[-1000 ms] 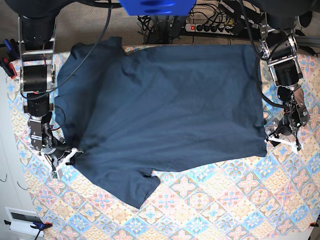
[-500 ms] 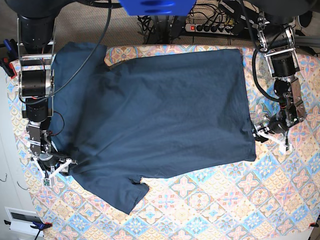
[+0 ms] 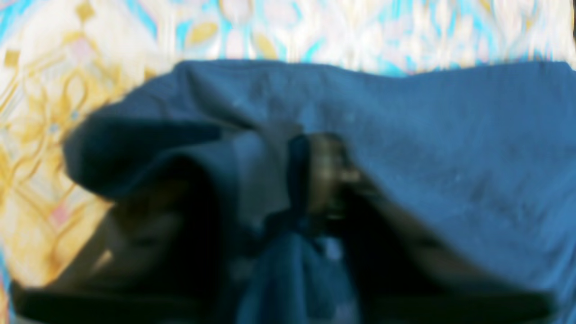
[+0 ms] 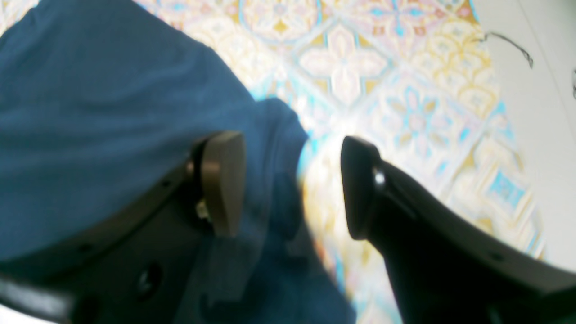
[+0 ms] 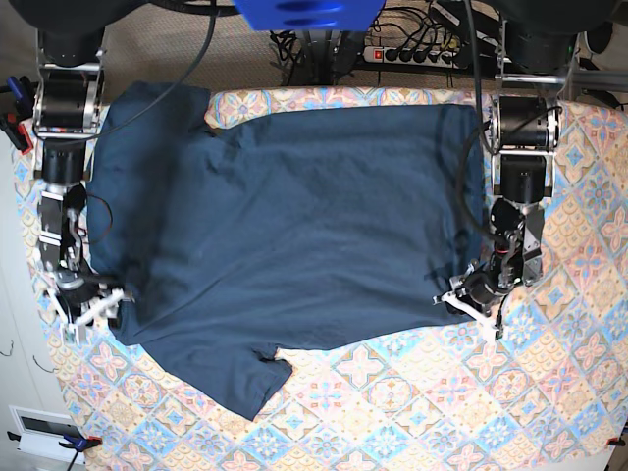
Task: Layout the t-shirt on the table in an organized manner, then fold the t-shirt properly
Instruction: 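Pull the hem corners apart with both grippers to flatten the shirt, then drag the hem corner with the left gripper toward the collar side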
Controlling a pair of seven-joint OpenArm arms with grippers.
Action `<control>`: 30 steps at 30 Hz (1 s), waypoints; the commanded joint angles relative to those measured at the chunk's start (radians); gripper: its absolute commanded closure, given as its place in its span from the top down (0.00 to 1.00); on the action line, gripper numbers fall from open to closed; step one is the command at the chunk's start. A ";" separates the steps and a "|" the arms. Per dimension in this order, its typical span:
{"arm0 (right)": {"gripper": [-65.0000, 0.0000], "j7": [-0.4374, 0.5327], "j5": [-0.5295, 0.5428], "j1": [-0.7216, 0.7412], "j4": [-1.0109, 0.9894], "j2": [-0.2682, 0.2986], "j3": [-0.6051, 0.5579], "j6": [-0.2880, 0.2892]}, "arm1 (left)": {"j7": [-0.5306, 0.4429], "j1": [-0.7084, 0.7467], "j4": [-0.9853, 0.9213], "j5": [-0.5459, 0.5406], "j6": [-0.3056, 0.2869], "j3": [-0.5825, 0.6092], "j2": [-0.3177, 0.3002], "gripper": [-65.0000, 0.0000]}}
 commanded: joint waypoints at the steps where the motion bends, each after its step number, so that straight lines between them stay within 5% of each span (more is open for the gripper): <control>1: 0.51 -0.002 0.008 -0.017 0.049 0.020 0.040 0.000 | -0.021 -0.040 -0.053 0.011 0.030 0.007 -0.009 0.02; 6: 0.51 -0.081 0.008 -0.148 0.218 0.020 0.159 0.005 | -0.259 -0.187 -0.271 0.011 0.191 0.073 -0.007 0.02; 10: 0.51 -0.102 0.008 -0.235 0.338 0.020 0.172 0.005 | -0.369 -0.265 -0.312 0.011 0.247 0.182 -0.007 0.12; 15: 0.51 -0.156 0.008 -0.281 0.442 0.020 0.168 0.005 | -0.372 -0.319 -0.315 0.011 0.263 0.299 0.002 0.36; 23: 0.51 -0.222 0.008 -0.335 0.546 0.020 0.167 0.006 | -0.294 -0.261 -0.301 -0.002 0.260 0.351 -0.070 1.00; 27: 0.51 -0.220 0.008 -0.381 0.585 0.020 0.167 0.006 | -0.222 -0.116 -0.131 -0.045 0.263 0.337 -0.167 1.00; 30: 0.51 -0.220 0.008 -0.407 0.606 0.020 0.167 0.006 | -0.156 0.032 0.019 -0.163 0.263 0.217 -0.257 1.00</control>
